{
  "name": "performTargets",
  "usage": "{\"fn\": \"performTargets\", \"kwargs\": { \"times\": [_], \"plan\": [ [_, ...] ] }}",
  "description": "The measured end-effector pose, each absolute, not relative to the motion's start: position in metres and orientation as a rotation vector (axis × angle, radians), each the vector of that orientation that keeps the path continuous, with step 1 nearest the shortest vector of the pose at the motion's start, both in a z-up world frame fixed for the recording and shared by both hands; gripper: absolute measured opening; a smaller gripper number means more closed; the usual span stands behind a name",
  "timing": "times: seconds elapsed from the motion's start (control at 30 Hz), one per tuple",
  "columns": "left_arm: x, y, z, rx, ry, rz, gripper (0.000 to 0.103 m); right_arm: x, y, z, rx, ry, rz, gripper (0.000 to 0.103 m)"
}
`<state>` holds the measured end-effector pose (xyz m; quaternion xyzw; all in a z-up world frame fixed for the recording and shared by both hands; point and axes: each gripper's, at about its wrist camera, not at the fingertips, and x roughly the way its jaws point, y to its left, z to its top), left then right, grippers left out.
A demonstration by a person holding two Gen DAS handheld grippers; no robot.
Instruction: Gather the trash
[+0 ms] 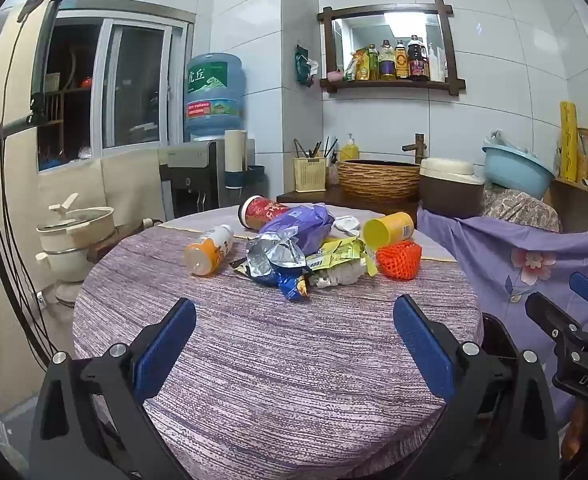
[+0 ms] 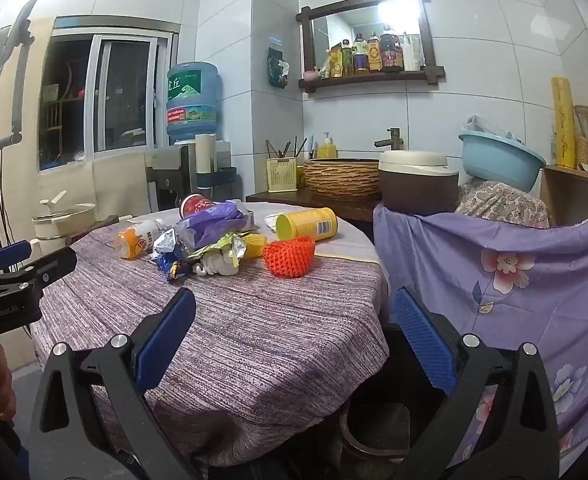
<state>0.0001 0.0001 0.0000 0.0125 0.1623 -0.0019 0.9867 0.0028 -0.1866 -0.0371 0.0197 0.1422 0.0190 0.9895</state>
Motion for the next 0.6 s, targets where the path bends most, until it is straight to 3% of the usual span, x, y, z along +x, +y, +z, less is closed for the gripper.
{"fn": "performTargets", "kwargs": {
  "times": [0.6],
  "plan": [
    [0.0002,-0.0002,-0.0001,0.031,0.327,-0.004,0.098,0.0033,-0.1863,-0.0388,0.038,0.283,0.038,0.098]
  ]
}}
